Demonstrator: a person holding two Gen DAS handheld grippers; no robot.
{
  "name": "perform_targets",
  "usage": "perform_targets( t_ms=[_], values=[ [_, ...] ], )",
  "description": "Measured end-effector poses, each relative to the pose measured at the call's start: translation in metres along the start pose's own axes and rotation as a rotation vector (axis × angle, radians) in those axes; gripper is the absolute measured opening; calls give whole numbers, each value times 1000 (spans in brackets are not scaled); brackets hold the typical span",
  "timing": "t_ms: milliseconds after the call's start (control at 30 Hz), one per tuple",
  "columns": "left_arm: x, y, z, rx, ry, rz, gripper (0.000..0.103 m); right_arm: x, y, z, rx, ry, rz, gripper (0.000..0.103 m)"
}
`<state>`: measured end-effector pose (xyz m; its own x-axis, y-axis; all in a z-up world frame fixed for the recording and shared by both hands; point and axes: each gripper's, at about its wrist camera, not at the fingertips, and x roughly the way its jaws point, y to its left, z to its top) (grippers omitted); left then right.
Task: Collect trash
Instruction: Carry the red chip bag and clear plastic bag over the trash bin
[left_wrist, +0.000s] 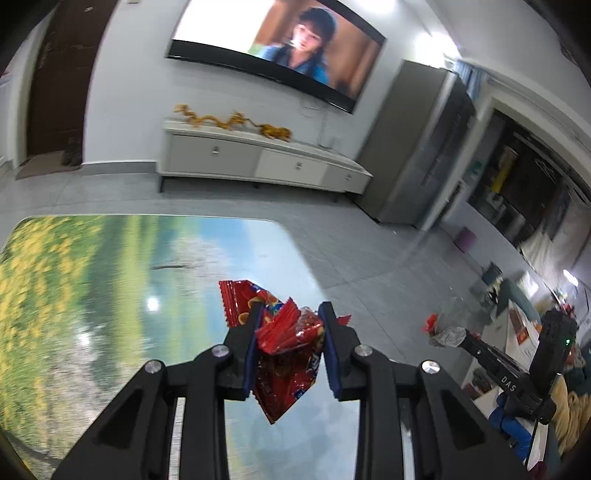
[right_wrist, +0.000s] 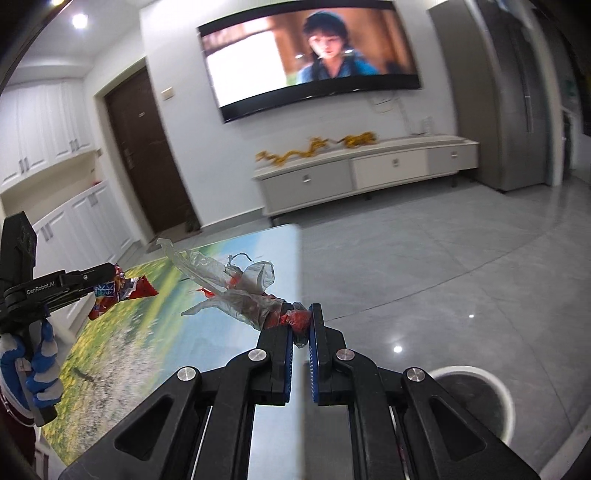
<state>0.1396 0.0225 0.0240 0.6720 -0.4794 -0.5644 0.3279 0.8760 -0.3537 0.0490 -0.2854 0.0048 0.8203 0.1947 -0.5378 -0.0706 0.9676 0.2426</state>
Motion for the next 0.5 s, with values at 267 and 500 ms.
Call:
perform_targets(
  t_ms=[267,500],
  values=[
    [63,-98,-9,122,101,-83,28,-36,-81,-12,100,-18,-149,7],
    [131,-165,-31,194,223,-117,28,-29,-138,-41,206,46,-219,7]
  ],
)
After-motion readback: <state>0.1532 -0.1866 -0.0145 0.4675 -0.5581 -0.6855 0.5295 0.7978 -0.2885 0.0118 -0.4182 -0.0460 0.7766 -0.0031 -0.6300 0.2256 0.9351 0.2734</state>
